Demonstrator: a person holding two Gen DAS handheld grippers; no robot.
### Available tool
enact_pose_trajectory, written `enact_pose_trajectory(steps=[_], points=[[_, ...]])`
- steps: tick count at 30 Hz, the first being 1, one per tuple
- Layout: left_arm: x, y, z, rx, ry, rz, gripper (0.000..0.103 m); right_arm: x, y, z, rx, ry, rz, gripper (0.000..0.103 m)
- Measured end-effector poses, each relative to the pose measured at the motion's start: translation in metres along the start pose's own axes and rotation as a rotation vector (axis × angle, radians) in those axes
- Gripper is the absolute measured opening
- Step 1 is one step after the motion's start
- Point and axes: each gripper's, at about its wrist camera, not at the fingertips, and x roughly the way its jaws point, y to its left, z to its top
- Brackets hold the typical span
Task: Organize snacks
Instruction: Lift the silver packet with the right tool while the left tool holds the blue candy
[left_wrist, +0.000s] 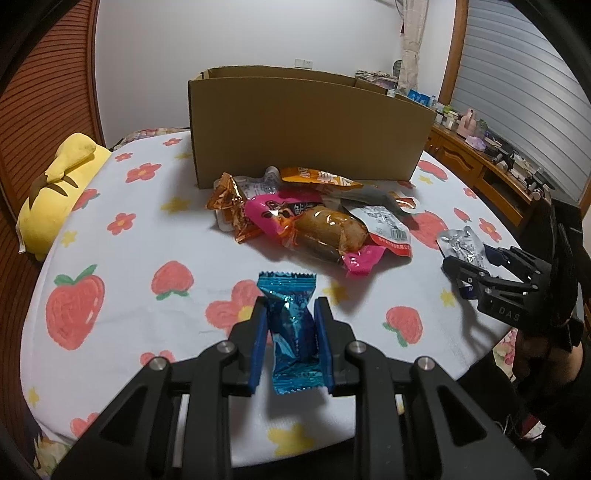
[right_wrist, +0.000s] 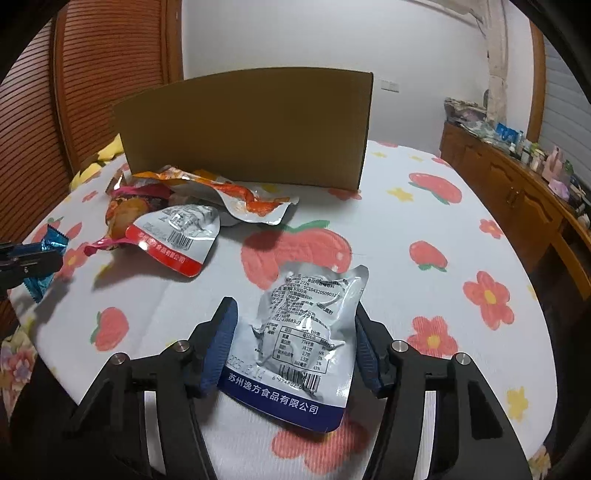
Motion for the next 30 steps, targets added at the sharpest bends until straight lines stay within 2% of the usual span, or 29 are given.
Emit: enact_pose_trajectory(steps=[11, 19, 21, 24, 27, 29, 30], points=[[-0.002, -0.003, 0.006, 0.011, -0.008, -0.003, 0.023, -0.010, -0.002, 0.004, -0.018, -0.021, 0.066, 0.058], [-0.016, -0.007, 0.036, 0.036, -0.057, -0.014, 0.022, -0.028, -0.007, 0.028, -0.021, -0.080, 0.083, 0.058], [-0.010, -0.007, 0.039, 0.042, -0.028, -0.018, 0.017, -0.033, -0.009, 0.035, -0.022, -0.093, 0.085, 0.058], [-0.007, -0.006, 0.034, 0.055, -0.015, -0.008, 0.016, -0.037, -0.007, 0.040, -0.035, -0.101, 0.093, 0.058], [-0.009, 0.005, 0.026, 0.001, 0.000, 0.004, 0.022, -0.041, -0.004, 0.038, -0.043, -0.107, 0.097, 0.058], [-0.010, 0.013, 0.023, -0.021, -0.003, 0.019, 0.035, -0.041, -0.004, 0.037, -0.036, -0.107, 0.106, 0.058], [-0.008, 0.016, 0.022, -0.026, 0.001, 0.028, 0.039, -0.041, -0.003, 0.037, -0.033, -0.107, 0.110, 0.058]])
